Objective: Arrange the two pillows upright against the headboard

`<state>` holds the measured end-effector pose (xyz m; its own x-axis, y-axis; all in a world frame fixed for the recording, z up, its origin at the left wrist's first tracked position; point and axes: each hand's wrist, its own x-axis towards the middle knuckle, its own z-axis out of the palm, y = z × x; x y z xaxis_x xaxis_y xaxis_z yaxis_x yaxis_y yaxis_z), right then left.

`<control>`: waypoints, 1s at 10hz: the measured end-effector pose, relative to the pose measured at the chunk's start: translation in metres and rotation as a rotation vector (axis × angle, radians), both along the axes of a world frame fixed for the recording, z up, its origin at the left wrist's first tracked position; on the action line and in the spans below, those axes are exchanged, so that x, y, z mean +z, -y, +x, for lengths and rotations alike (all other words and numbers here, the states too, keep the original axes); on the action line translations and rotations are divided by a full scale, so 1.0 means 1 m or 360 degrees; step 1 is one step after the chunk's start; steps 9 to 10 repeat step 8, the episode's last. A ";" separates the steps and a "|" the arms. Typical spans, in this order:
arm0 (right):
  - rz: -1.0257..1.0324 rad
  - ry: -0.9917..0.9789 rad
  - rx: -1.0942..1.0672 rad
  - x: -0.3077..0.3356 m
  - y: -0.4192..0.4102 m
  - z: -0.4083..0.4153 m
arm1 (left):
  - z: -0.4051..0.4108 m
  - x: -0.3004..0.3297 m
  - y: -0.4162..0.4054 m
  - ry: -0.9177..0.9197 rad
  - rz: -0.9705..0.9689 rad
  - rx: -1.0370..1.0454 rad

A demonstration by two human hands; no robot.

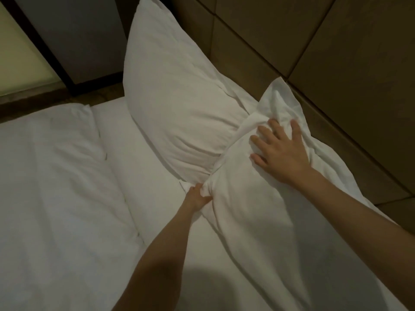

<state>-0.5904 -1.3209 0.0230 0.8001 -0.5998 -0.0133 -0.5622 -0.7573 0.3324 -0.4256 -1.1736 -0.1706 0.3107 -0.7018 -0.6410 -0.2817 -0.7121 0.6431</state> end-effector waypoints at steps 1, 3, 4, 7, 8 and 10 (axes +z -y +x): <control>-0.0023 -0.0014 -0.0068 0.007 -0.002 -0.005 | 0.001 -0.005 -0.013 0.0167 0.0148 -0.0180; -0.0034 0.0038 -0.0190 0.013 -0.011 -0.017 | -0.010 -0.008 -0.028 0.0187 0.0179 0.0130; -0.0026 0.0051 -0.0224 0.007 -0.019 -0.024 | -0.012 -0.005 -0.038 0.0148 0.0173 0.0557; 0.0101 0.0078 -0.0246 0.013 -0.056 -0.019 | 0.018 0.041 -0.087 0.0010 -0.0143 0.0764; 0.0153 0.0167 -0.0198 0.018 -0.070 -0.020 | 0.028 0.064 -0.104 -0.0188 -0.0278 0.0934; 0.0153 0.0167 -0.0198 0.018 -0.070 -0.020 | 0.028 0.064 -0.104 -0.0188 -0.0278 0.0934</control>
